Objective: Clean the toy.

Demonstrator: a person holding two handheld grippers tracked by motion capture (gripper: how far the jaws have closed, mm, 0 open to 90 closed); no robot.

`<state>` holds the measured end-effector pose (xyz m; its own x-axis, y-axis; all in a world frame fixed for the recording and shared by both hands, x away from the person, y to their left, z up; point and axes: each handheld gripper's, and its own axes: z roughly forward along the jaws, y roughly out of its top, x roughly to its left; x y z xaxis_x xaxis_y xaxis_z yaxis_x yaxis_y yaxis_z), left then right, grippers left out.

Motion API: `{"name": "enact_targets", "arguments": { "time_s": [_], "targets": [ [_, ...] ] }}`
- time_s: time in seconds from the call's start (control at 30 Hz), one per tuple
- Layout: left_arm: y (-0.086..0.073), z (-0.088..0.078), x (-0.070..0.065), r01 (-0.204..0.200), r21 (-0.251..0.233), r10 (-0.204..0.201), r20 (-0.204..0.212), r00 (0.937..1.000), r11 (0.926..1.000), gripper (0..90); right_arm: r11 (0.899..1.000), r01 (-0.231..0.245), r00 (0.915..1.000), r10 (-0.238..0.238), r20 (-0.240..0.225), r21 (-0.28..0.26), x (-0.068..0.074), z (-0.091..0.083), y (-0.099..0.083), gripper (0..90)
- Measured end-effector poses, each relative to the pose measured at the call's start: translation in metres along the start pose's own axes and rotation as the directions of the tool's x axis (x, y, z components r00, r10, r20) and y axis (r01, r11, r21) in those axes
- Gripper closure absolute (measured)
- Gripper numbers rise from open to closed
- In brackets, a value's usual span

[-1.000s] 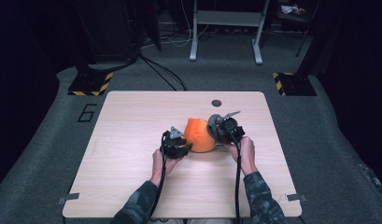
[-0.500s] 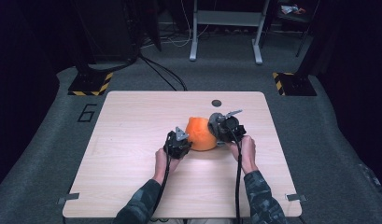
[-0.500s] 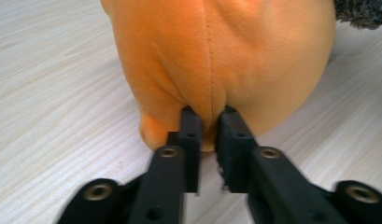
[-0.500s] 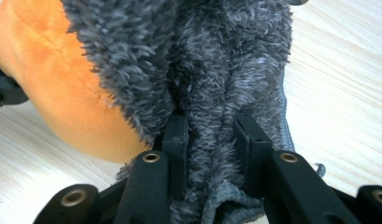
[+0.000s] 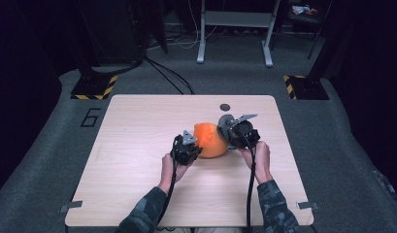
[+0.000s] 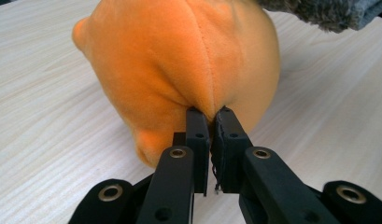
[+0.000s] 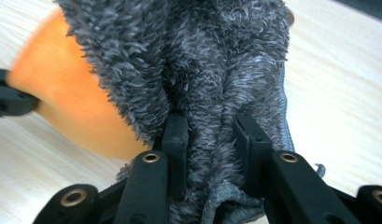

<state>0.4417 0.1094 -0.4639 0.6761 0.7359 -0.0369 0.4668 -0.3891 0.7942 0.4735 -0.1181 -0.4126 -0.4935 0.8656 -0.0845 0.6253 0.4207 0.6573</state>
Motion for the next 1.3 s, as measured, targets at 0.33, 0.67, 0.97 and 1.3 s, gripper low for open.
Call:
{"name": "enact_targets", "arguments": {
  "time_s": [0.33, 0.67, 0.97, 1.3],
  "targets": [
    [0.006, -0.003, -0.007, 0.022, -0.013, -0.021, 0.028, 0.9994, 0.9997, 85.8, 0.988, 0.152, 0.9881, -0.152, -0.018, -0.012, 0.043, -0.012, 0.025, 68.6],
    [0.001, 0.001, 0.0, 0.042, -0.014, -0.041, 0.015, 0.999, 0.999, 85.7, 0.987, 0.155, 0.9878, -0.154, -0.019, 0.035, 0.041, 0.008, 0.018, 68.8],
    [-0.003, 0.002, 0.005, 0.039, -0.006, -0.039, 0.014, 0.9991, 0.9992, 85.6, 0.994, 0.06, 0.9982, -0.059, -0.015, 0.087, 0.015, 0.019, -0.001, 68.7],
    [-0.004, 0.002, 0.007, 0.046, -0.009, -0.046, 0.007, 0.9989, 0.9989, 85.5, 0.974, -0.012, 0.9999, 0.012, -0.001, 0.227, -0.005, 0.054, -0.03, 68.7]
  ]
}}
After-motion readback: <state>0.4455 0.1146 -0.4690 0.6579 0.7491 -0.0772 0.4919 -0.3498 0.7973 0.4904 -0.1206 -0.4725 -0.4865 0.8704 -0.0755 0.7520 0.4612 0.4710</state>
